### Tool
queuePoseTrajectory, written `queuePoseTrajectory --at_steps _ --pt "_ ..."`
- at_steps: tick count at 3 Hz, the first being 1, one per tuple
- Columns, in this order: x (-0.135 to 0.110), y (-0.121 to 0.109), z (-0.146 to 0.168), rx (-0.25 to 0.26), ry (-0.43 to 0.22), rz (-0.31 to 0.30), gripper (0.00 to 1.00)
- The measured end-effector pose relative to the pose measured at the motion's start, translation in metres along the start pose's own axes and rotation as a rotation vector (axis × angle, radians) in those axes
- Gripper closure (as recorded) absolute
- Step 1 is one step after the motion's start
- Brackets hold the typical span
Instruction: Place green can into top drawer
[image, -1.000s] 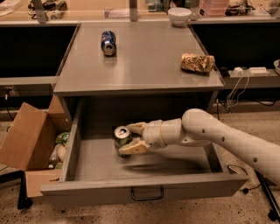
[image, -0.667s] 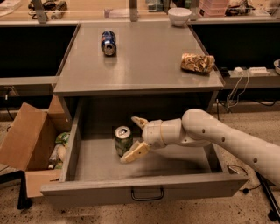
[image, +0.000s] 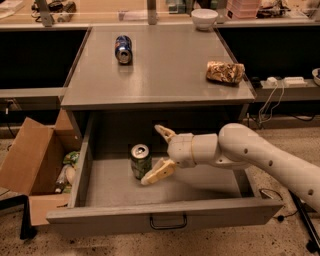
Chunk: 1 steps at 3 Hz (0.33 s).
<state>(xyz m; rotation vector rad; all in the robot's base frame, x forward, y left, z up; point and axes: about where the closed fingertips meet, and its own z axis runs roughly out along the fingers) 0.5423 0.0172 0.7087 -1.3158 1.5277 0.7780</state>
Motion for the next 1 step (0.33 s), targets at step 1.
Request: queuePoseTrajectory --at_steps 1 --pt "-0.0181 0.0032 -0.0157 0.025 -0.028 -0.037 0.0"
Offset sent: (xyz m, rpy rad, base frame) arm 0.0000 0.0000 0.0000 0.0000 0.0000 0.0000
